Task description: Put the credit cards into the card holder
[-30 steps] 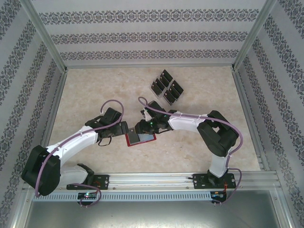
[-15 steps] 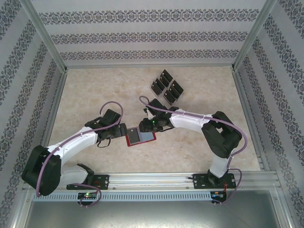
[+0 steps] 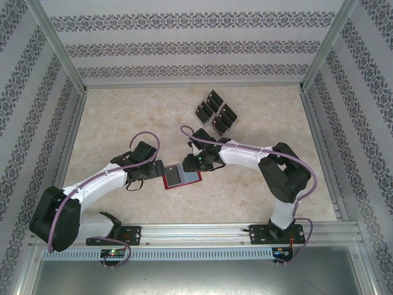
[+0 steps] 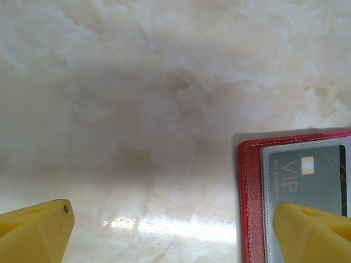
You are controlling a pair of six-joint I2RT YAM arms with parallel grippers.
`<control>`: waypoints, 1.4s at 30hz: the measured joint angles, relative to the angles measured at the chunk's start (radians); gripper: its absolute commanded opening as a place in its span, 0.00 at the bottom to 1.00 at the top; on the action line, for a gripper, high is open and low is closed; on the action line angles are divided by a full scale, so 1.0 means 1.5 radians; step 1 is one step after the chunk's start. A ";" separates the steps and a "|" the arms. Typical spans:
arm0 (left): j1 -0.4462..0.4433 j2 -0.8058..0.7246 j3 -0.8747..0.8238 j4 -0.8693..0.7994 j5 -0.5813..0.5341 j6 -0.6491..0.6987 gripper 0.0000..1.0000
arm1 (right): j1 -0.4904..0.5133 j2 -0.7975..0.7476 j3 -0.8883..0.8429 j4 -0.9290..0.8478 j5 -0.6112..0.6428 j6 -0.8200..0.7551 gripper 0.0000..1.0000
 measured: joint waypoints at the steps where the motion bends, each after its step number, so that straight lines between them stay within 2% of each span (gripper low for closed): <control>1: 0.000 0.001 0.000 0.000 0.000 0.000 0.94 | 0.000 0.004 0.000 0.001 0.000 0.000 0.43; 26: 0.002 0.002 -0.002 0.004 0.005 0.000 0.94 | 0.037 0.053 0.039 0.024 -0.036 0.014 0.42; 42: 0.066 -0.038 -0.018 0.008 0.027 0.003 0.94 | 0.061 0.068 0.090 0.013 -0.046 0.026 0.42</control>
